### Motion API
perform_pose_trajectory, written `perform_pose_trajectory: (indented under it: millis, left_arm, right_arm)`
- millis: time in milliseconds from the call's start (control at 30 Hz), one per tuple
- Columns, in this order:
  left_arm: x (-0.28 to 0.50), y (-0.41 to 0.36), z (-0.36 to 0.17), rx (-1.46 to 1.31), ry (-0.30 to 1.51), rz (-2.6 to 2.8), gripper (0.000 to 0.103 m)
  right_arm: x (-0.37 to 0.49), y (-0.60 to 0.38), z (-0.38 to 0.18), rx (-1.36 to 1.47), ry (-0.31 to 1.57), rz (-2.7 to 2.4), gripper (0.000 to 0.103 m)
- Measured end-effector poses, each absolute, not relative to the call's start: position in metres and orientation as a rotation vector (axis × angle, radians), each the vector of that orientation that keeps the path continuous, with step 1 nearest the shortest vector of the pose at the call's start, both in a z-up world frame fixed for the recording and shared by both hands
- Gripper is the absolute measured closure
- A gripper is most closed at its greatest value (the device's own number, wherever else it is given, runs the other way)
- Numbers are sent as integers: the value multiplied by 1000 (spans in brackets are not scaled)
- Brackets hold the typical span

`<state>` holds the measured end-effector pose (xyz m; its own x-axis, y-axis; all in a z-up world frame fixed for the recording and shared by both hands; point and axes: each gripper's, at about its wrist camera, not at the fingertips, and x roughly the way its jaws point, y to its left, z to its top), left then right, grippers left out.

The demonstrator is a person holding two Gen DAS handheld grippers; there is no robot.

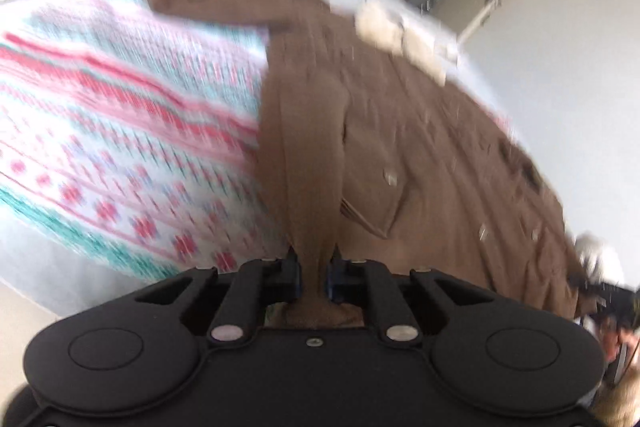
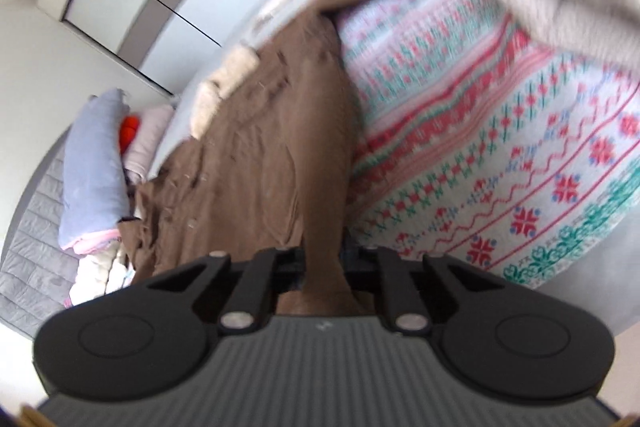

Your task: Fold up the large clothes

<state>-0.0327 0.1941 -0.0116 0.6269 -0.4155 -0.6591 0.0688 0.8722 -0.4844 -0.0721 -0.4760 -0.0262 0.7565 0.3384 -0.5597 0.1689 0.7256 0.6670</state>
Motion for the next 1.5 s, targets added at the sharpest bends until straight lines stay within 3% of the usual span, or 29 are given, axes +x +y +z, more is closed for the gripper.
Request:
perform_pose_trajectory:
  millis: [133, 233, 267, 300, 333, 467, 533, 567, 667, 867, 1000, 1200, 1500]
  left_arm:
    - [-28, 180, -25, -269, 961, -246, 90]
    - [-28, 155, -37, -56, 1002, -217, 75]
    - [-30, 152, -34, -24, 992, -214, 70]
    - [-33, 151, -29, -10, 978, -211, 68]
    - [-35, 152, -23, -5, 960, -204, 59]
    - [-36, 149, 9, 4, 808, -180, 38]
    - [-24, 142, 23, -16, 739, -196, 26]
    - [-15, 134, 28, -24, 709, -216, 22]
    - [20, 106, 30, -68, 645, -281, 13]
    - [94, 57, -10, -115, 562, -315, 13]
    - [122, 57, -58, -119, 757, -271, 13]
    - [101, 88, -26, -78, 863, -402, 13]
    - [158, 201, 14, -96, 623, 30, 7]
  right_arm:
    - [-65, -456, -27, 566, 842, 7, 93]
    - [-59, -449, -32, 503, 913, -34, 85]
    - [-59, -446, -29, 465, 925, -59, 72]
    - [-59, -443, -25, 414, 942, -98, 51]
    - [-61, -442, -20, 364, 946, -146, 42]
    - [-66, -437, 7, 273, 842, -230, 36]
    - [-55, -428, 18, 280, 783, -209, 25]
    - [-44, -422, 23, 271, 755, -206, 19]
    - [-1, -393, 26, 220, 701, -194, 15]
    - [90, -344, -3, 216, 681, -176, 7]
    - [112, -340, -32, 227, 693, -204, 0]
    - [102, -340, -59, 150, 705, -180, 1]
    - [99, -332, -39, 202, 684, -226, 1]
